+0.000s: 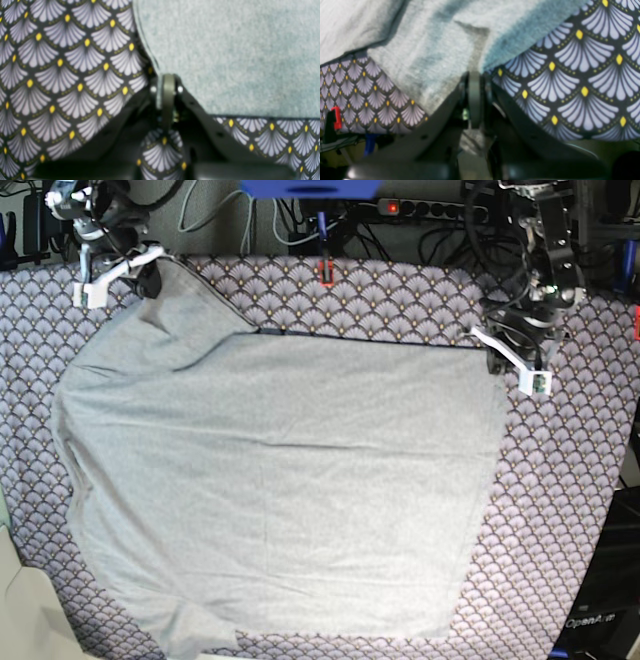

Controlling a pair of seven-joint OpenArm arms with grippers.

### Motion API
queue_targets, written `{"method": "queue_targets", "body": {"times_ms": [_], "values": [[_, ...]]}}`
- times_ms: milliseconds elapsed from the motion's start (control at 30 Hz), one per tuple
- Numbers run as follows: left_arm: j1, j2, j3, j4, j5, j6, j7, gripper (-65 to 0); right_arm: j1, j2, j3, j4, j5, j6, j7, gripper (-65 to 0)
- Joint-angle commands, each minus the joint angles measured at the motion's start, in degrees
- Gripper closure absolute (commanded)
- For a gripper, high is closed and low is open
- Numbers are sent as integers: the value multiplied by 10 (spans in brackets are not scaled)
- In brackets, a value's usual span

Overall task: Fold the T-shirt properly
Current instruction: 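Lower both grippers onto the shoulder edge of the grey T-shirt and grasp, then lift the shoulder edge with both grippers and pull it toward the hem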

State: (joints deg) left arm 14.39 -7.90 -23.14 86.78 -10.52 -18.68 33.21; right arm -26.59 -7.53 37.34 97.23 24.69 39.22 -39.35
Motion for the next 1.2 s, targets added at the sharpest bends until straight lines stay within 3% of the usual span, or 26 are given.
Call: {"method": "queue_targets", "body": {"times_ms": [0,300,667,867,1167], "values": [[3,-5,-5,9,8,4,16,0,-5,2,9,18,2,8,-2,0],[7,-1,-5,64,8,4,16,0,0,11,10,126,2,8,-2,0],[-32,0,-5,59,7,10,16,0,61,40,9,129,1,8,-3,0],[-65,1,-1,57,7,10,16,0,132,64,10,129,1,8,-68,0],[-135,13,1,21,12,11,16,0,217,99,7,125,1,8,-112,0]]}}
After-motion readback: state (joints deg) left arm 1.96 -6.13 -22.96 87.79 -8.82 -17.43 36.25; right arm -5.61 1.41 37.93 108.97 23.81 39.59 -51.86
